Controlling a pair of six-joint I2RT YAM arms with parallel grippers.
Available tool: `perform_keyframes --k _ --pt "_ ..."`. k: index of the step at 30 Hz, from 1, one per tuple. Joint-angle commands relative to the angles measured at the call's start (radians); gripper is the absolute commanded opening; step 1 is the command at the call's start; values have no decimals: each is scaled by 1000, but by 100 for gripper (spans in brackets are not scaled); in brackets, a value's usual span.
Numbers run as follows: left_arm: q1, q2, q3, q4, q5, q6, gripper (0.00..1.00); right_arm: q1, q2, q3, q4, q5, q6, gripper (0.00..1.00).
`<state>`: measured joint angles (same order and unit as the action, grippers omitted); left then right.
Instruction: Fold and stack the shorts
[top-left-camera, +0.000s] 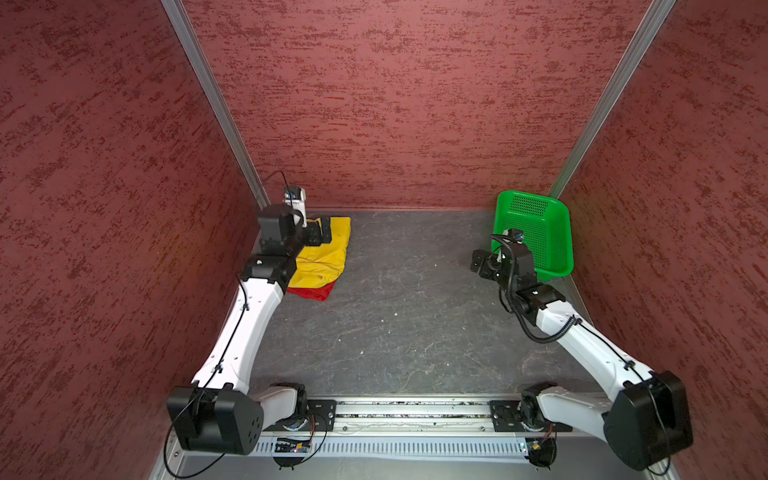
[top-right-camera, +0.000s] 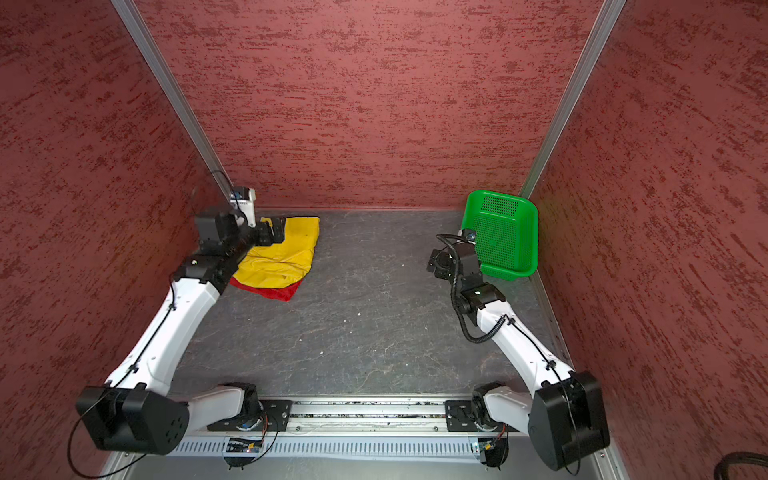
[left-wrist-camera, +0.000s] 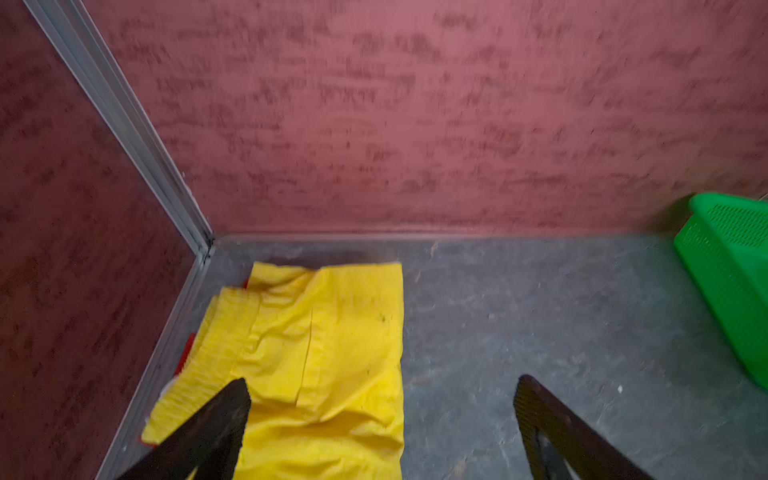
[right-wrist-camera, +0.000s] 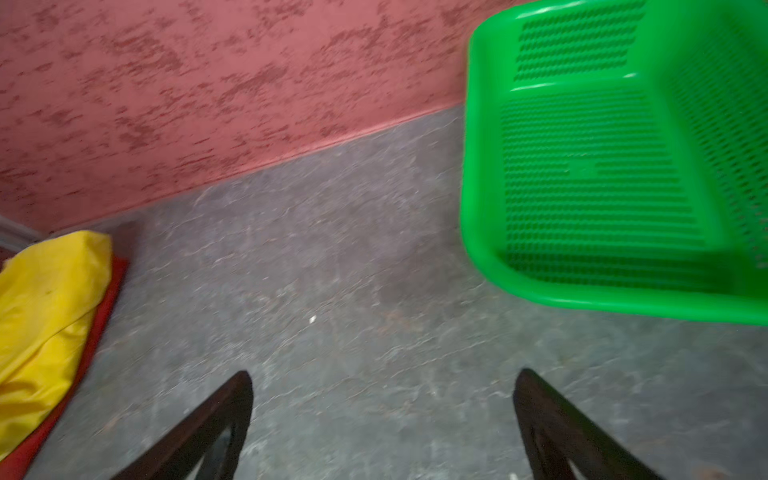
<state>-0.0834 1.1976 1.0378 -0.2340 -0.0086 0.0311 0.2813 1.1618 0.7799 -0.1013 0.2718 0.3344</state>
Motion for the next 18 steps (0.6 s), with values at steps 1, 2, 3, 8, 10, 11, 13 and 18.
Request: perform_keyframes --k 1,2,3,8,10,11,13,18 --pt "-32 -9 -272 341 -115 23 100 -30 -24 -116 239 153 -230 99" --pt "-32 -17 -332 392 -141 8 100 -46 -29 -167 305 159 -260 99" --pt "-33 -21 -375 422 -159 -2 100 -61 -30 -202 353 152 -280 99" --pt "-32 47 -563 639 -223 -34 100 -160 6 -343 524 101 -298 99" --pt "-27 101 -624 787 -217 -44 100 -183 28 -411 644 79 -321 99" --pt "-19 136 -637 856 -216 -40 99 -195 43 -448 716 67 -325 99" --pt "-12 174 -600 841 -180 -36 99 -220 78 -493 824 53 -322 99" --pt "15 286 -642 1064 -174 23 99 -265 165 -467 930 -16 -340 99"
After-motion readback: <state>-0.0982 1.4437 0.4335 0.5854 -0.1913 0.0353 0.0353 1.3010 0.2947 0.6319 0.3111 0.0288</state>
